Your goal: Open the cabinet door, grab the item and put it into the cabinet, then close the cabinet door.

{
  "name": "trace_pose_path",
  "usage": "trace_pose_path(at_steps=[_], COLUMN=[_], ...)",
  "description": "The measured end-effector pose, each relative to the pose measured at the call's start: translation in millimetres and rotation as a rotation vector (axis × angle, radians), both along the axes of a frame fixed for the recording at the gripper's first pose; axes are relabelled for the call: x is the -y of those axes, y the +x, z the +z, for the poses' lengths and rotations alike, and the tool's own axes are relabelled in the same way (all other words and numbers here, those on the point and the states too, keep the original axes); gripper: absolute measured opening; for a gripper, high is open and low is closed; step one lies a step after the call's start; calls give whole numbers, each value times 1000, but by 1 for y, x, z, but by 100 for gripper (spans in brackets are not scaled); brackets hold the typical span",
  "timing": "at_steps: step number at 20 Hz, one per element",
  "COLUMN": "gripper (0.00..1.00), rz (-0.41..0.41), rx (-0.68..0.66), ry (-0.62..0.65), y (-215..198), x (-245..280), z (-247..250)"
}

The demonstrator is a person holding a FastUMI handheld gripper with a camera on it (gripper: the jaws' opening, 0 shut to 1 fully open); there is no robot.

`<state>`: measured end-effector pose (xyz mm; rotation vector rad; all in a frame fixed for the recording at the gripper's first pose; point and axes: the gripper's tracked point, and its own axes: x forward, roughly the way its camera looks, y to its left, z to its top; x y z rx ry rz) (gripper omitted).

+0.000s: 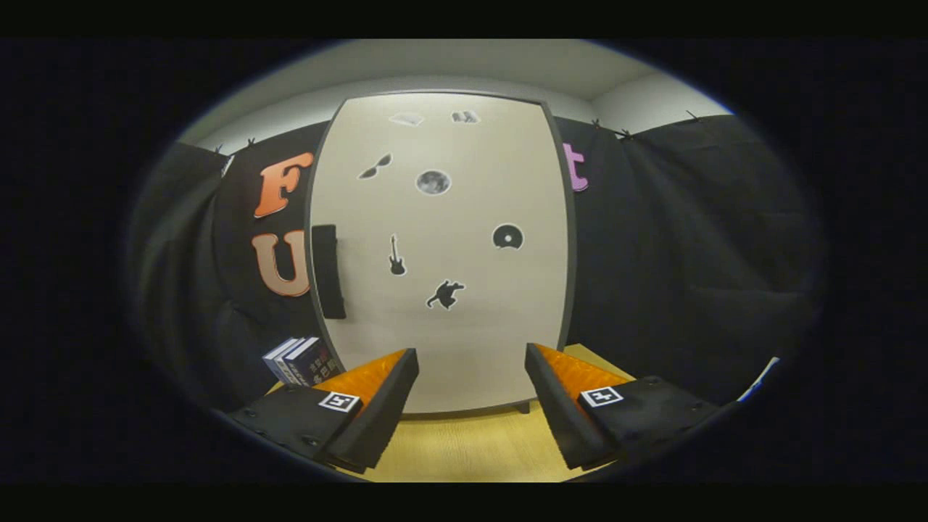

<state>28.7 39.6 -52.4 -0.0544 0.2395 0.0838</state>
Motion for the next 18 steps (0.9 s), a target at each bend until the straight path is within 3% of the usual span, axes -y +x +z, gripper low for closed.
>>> trace_pose_path(at_steps=[8,18], gripper=[95,96], rz=[-41,-74], rx=[88,116], ry=[-2,5], y=[-57,-87], x=[64,115], z=[83,101])
